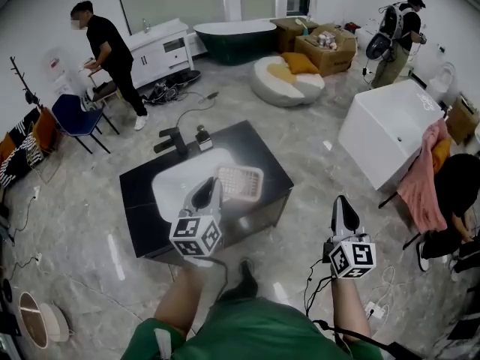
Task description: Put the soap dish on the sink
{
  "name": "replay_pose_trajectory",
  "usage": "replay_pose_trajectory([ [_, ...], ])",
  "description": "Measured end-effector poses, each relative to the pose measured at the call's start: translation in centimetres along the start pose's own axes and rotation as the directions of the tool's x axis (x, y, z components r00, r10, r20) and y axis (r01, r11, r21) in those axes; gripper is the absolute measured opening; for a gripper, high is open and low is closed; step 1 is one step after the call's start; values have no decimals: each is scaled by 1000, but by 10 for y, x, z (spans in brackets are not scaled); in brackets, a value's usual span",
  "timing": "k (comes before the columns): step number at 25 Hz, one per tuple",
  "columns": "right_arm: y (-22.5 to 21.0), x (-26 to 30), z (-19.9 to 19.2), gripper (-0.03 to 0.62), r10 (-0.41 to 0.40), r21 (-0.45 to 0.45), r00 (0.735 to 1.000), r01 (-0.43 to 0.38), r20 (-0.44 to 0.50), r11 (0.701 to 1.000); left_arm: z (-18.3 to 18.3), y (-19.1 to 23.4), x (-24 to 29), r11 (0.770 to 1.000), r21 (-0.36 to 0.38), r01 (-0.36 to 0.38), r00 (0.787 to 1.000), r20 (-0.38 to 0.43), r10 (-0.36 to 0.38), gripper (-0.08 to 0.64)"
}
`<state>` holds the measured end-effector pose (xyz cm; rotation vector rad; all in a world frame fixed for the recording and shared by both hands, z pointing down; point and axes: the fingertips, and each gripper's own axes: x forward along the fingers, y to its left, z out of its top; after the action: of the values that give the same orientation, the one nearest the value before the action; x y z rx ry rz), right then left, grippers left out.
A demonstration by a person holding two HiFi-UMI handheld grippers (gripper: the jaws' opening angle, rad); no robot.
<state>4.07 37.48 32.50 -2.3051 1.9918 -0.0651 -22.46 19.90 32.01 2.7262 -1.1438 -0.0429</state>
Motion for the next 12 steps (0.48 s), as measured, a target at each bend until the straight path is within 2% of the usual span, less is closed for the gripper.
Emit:
replay_pose_trajectory([
  [5,-1,76,-12,-2,-7,-19,998,6,-55,1000,-6,47,68,999,-37,4,1000,-11,-5,43],
  [12,24,182,-11,-2,52,-114,991,-66,-122,991,-17,116,138,993,-120,-22,1000,-22,20,43],
])
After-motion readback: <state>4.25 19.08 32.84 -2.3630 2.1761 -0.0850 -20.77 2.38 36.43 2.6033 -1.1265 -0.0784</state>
